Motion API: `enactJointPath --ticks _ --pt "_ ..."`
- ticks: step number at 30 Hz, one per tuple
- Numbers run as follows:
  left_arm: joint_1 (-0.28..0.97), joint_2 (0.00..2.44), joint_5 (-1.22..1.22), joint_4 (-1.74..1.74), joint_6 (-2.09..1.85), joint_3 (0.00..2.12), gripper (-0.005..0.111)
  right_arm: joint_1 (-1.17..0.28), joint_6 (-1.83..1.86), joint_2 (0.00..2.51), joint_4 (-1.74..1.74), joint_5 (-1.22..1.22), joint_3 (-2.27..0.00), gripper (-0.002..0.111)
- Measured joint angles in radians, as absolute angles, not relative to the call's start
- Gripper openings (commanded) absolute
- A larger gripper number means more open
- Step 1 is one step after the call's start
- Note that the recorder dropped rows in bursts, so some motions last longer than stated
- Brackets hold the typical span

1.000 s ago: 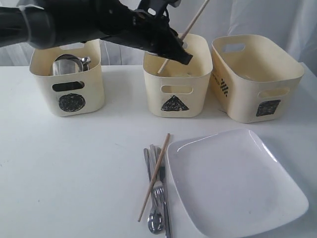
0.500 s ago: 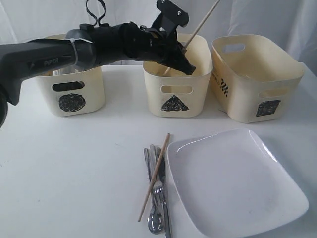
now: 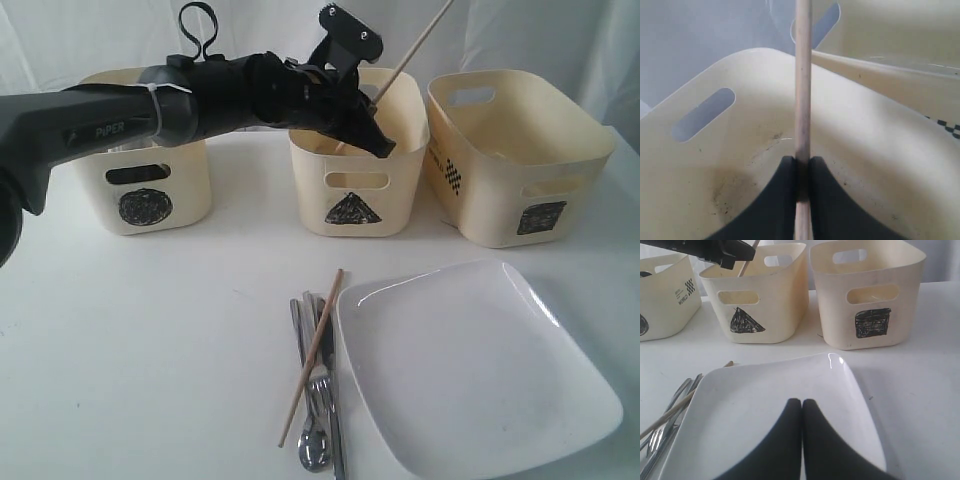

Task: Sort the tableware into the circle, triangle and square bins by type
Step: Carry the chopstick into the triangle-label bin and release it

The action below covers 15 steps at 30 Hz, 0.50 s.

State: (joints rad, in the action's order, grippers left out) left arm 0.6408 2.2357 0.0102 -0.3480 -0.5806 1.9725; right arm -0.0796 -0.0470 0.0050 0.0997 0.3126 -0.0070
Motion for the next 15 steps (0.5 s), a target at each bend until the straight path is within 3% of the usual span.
enactJointPath --ticks 15 --pt "0.641 2.239 0.027 -0.348 -0.581 1.973 0.000 -0.080 -0.059 0.005 0.100 0.313 -0.007 0.000"
